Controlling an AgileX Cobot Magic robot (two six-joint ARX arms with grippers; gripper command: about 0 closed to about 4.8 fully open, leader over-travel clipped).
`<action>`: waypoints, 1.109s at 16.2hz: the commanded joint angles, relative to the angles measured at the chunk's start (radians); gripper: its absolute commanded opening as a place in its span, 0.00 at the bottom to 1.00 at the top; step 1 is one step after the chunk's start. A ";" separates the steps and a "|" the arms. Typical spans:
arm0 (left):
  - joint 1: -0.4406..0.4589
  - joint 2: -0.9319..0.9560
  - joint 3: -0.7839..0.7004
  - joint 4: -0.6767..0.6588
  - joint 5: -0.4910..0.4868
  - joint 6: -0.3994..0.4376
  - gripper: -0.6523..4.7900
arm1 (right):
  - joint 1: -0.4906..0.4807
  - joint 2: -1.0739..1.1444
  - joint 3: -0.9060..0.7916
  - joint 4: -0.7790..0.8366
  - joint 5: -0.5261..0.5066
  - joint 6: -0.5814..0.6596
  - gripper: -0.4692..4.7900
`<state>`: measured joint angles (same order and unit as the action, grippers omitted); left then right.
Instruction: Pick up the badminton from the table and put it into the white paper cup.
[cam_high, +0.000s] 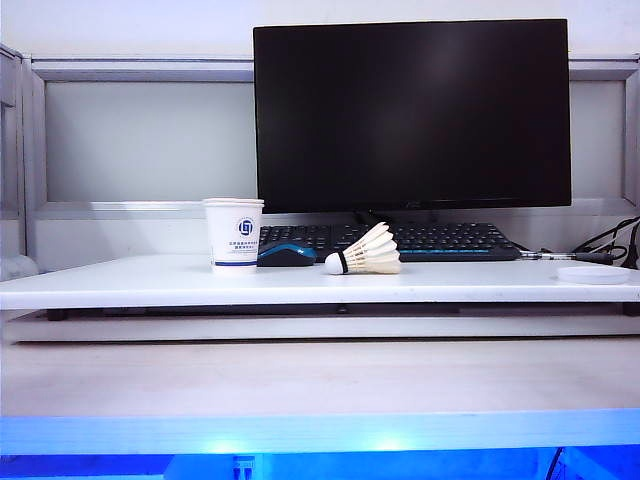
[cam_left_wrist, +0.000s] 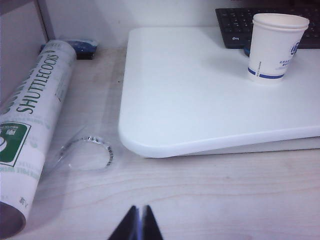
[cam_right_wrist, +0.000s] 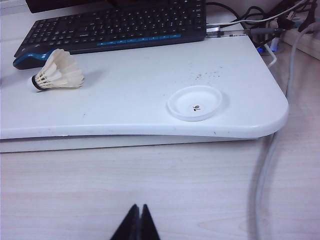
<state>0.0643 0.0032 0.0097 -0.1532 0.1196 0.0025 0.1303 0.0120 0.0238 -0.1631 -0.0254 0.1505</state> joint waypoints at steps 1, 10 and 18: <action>0.000 0.000 -0.002 -0.018 0.000 -0.003 0.16 | 0.000 0.000 0.003 0.021 0.001 0.003 0.08; 0.000 0.000 -0.001 -0.016 0.044 -0.003 0.16 | 0.001 0.002 0.100 0.116 -0.003 0.003 0.45; 0.000 0.000 -0.001 -0.010 0.093 -0.003 0.16 | 0.001 0.159 0.237 0.127 -0.093 0.048 0.81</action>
<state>0.0643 0.0029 0.0093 -0.1478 0.1940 0.0025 0.1303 0.1345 0.2359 -0.0639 -0.0952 0.1772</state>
